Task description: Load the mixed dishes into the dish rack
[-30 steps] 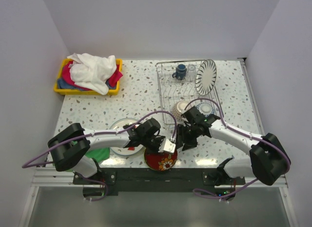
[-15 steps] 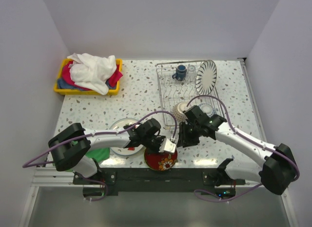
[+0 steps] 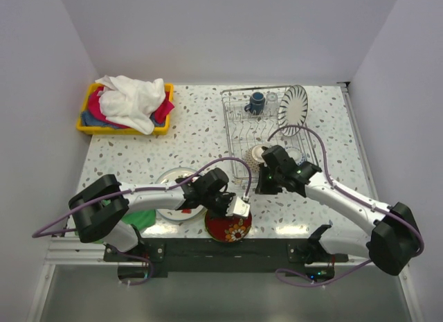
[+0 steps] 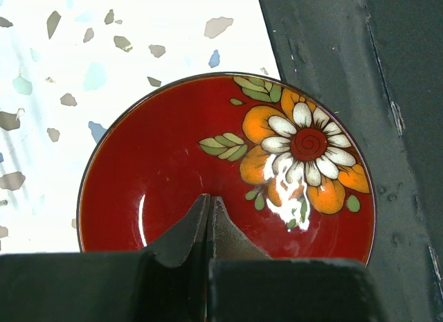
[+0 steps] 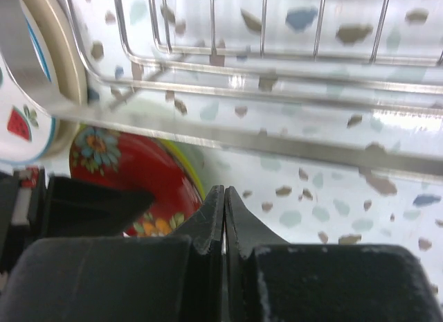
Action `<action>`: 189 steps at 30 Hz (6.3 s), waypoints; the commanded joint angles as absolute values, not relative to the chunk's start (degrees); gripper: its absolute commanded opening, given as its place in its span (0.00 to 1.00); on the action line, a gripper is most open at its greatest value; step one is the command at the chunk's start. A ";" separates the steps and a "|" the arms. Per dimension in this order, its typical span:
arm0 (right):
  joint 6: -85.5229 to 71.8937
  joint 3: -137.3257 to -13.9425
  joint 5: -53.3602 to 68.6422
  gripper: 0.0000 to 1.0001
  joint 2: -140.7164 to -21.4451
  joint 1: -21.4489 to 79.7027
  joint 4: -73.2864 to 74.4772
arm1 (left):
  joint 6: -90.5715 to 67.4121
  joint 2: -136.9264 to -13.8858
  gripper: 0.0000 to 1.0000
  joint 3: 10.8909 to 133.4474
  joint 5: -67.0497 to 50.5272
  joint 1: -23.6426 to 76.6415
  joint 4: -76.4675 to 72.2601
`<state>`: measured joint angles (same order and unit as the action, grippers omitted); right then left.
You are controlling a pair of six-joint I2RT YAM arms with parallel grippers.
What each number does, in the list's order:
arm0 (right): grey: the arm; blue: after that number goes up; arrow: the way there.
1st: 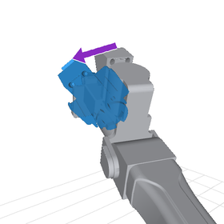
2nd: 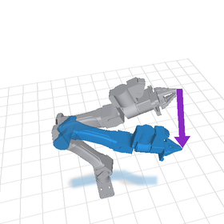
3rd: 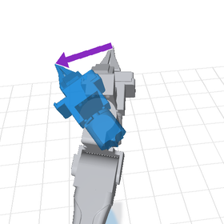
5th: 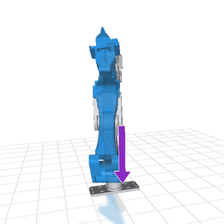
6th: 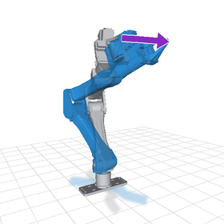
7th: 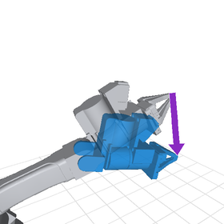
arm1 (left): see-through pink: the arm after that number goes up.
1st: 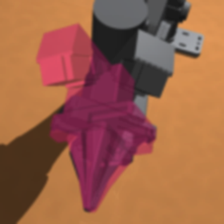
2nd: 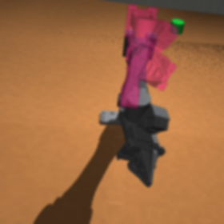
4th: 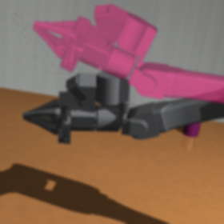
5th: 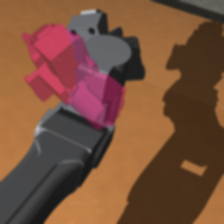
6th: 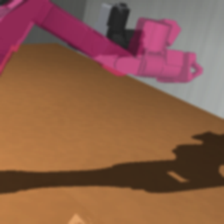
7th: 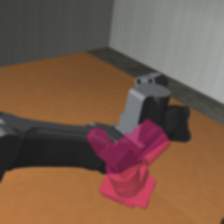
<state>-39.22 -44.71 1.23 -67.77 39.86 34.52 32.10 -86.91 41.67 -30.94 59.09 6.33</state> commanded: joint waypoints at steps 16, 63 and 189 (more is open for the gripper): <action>-37.17 -47.90 -8.45 0.00 -74.53 31.85 10.39 | 31.20 -88.15 0.00 39.99 -27.60 59.94 7.03; -54.40 -31.91 12.83 0.22 -69.87 43.07 19.16 | 28.04 -90.09 0.00 39.90 -24.35 61.00 2.90; -3.96 -121.46 -43.07 0.00 -111.97 21.62 37.45 | 2.55 -72.86 0.00 55.72 -7.29 25.05 -5.71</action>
<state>-3.79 -115.87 -37.80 -112.18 23.64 39.11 2.55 -73.28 56.31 -7.22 24.93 -2.87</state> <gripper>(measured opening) 0.074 0.013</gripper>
